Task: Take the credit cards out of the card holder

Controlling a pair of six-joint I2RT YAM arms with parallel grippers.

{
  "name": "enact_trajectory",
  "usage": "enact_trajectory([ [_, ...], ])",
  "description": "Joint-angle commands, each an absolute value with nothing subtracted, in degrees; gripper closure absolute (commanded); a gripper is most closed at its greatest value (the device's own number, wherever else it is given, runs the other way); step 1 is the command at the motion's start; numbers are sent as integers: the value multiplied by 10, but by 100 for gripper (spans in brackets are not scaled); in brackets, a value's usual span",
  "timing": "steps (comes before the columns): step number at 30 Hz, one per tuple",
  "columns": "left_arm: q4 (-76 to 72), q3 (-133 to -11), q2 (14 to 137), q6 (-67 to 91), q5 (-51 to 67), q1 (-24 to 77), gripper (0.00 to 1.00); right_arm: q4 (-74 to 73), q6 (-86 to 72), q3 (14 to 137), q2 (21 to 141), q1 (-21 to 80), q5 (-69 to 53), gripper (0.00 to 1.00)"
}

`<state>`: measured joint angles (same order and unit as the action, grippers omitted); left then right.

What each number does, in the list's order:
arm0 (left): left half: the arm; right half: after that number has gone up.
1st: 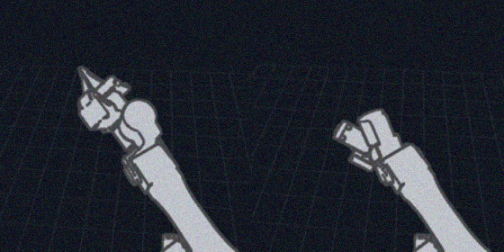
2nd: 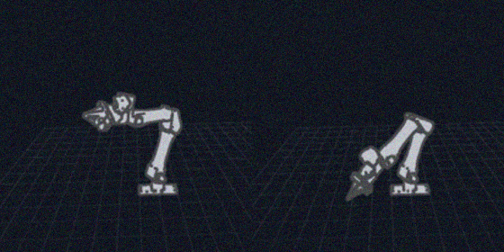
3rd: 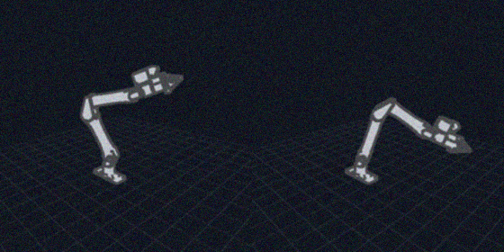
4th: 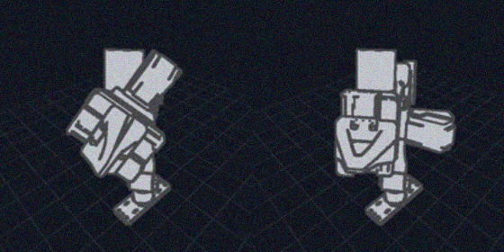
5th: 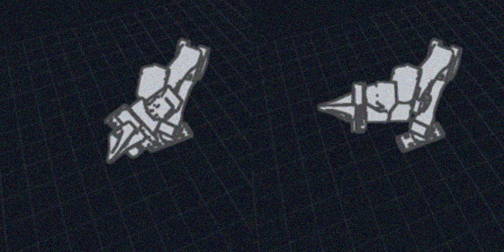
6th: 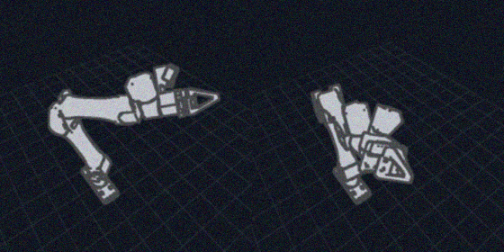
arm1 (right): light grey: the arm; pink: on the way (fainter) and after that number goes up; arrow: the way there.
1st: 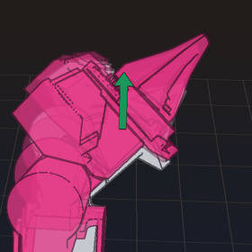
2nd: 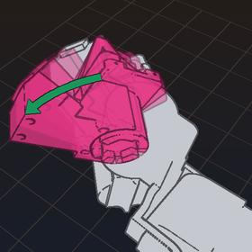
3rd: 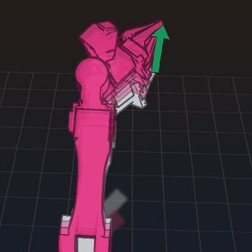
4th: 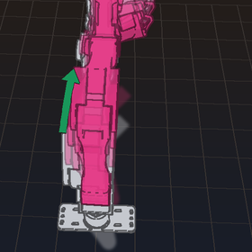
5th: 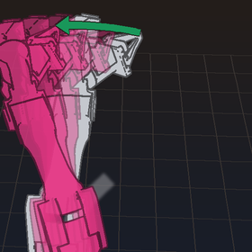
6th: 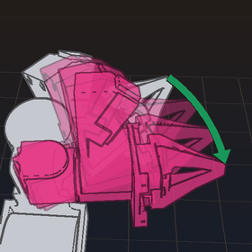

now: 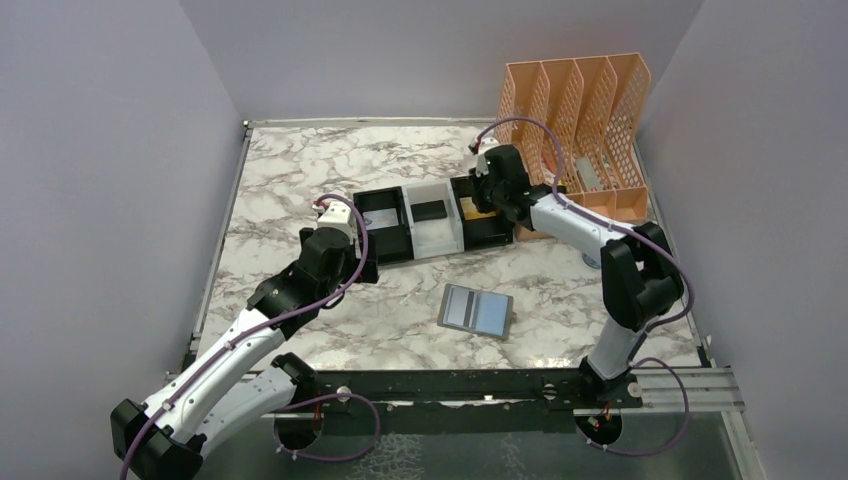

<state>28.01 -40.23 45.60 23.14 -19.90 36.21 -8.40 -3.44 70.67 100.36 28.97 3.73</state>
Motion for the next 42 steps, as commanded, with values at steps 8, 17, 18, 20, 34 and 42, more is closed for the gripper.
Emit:
enact_trajectory([
  [8,280,-417,451,224,-191,360,1,-212,-163,766,1114,290,76,92],
  [17,280,-416,454,224,-192,360,1,-192,-170,790,1163,290,122,92],
  [18,280,-416,455,224,-191,360,1,-192,-171,793,1169,290,124,91],
  [20,280,-416,457,223,-189,360,1,-195,-171,799,1182,290,126,92],
  [34,280,-417,468,222,-184,359,1,-175,-192,815,1196,289,122,90],
  [42,280,-416,474,221,-180,360,1,-175,-189,848,1218,289,115,89],
])
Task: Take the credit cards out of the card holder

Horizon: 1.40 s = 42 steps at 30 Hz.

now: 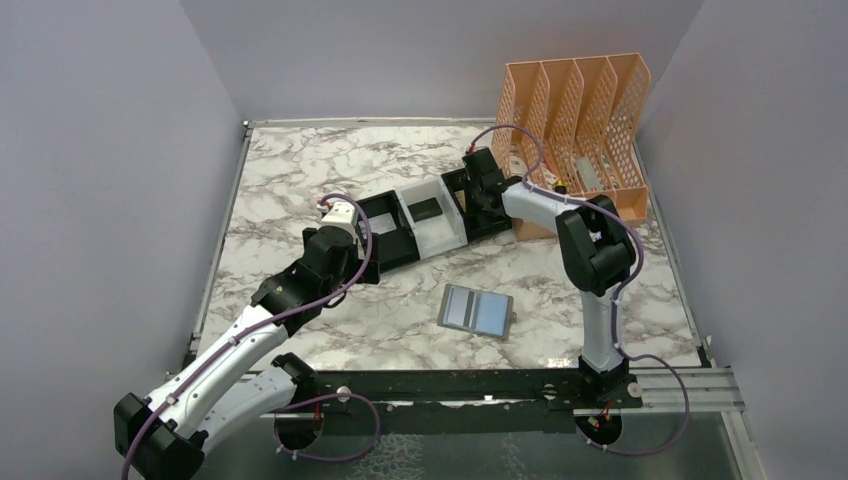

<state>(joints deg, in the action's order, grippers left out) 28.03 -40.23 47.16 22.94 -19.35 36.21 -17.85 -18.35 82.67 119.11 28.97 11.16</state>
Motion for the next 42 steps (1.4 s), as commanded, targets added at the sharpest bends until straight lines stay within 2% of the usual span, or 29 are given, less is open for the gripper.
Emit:
enact_trajectory([
  [1,280,-416,476,221,-180,360,1,-173,-188,850,1219,289,110,89],
  [11,283,-413,496,225,-181,359,1,-161,-173,870,1221,289,85,86],
  [16,278,-419,526,277,-188,360,1,-164,-163,883,1233,289,99,86],
  [27,196,-431,679,362,-205,357,1,-156,-143,886,1251,287,89,86],
  [31,169,-433,692,357,-207,356,1,-154,-140,877,1220,287,74,85],
  [36,156,-418,698,351,-234,353,6,-178,-140,870,1186,286,23,84],
  [42,173,-407,666,357,-262,348,5,-170,-142,810,1130,286,-49,83],
])
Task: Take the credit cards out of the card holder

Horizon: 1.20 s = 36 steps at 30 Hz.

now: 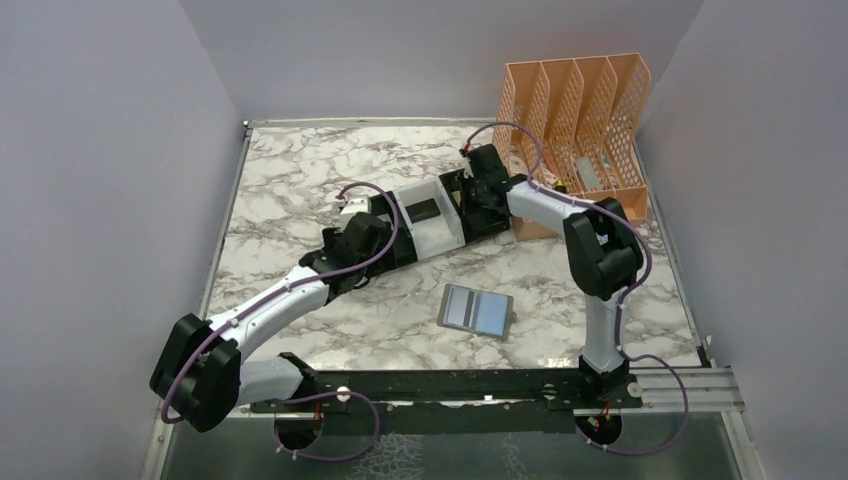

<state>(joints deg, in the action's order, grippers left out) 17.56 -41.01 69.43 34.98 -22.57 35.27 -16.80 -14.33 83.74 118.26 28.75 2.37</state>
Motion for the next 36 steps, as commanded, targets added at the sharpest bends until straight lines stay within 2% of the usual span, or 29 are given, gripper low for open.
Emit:
enact_trajectory([
  [1,172,-405,656,357,-260,348,5,-171,-142,803,1122,286,-48,83],
  [6,172,-389,600,356,-217,348,4,-187,-147,776,1068,287,-4,83],
  [11,104,-357,547,329,-43,348,6,-184,-174,689,945,286,51,78],
  [15,38,-347,569,339,91,371,10,-142,-242,545,814,286,-49,65],
  [19,-12,-349,638,349,87,435,13,-52,-349,385,728,287,-224,65],
  [22,-57,-346,689,374,90,460,16,35,-433,285,695,289,-297,65],
  [25,-91,-349,735,390,92,478,22,90,-466,221,679,289,-309,65],
  [29,-121,-354,782,400,100,493,28,95,-463,217,710,289,-332,65],
  [36,-136,-375,848,401,120,508,46,110,-478,205,762,289,-314,68],
])
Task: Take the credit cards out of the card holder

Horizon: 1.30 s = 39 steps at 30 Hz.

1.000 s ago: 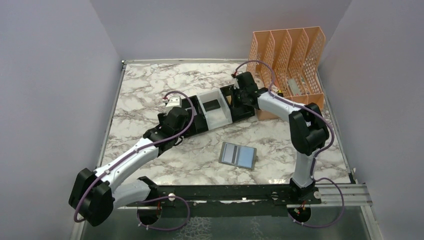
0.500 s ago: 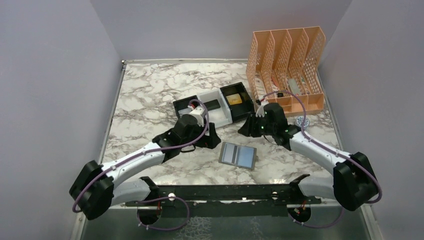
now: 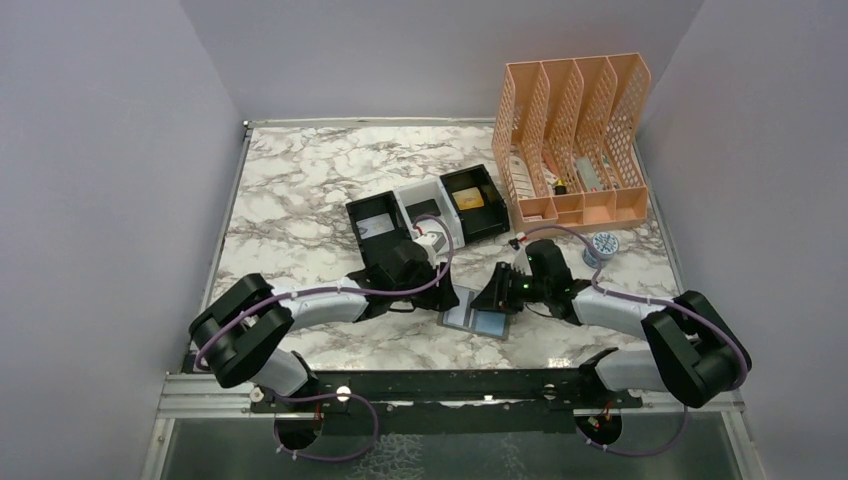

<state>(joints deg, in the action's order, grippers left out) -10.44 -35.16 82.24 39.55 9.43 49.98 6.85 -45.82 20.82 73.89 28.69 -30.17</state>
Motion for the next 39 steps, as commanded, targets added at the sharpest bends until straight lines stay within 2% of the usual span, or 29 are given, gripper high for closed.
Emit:
enact_trajectory([
  [1,-136,-377,856,401,120,510,48,113,-478,206,772,289,-312,68],
  [14,-110,-404,916,386,116,529,74,150,-514,181,807,289,-284,78],
  [18,-99,-405,921,386,113,530,81,185,-531,178,811,289,-306,90],
  [20,-94,-406,922,386,111,530,82,201,-539,177,810,289,-316,94],
  [25,-89,-405,920,384,110,533,85,200,-544,189,804,289,-326,94],
  [27,-84,-406,919,385,108,533,85,199,-544,187,796,289,-320,99],
  [34,-71,-399,903,395,83,533,82,132,-526,190,770,288,-271,99],
  [39,-69,-400,905,393,92,533,81,144,-533,183,765,288,-273,96],
])
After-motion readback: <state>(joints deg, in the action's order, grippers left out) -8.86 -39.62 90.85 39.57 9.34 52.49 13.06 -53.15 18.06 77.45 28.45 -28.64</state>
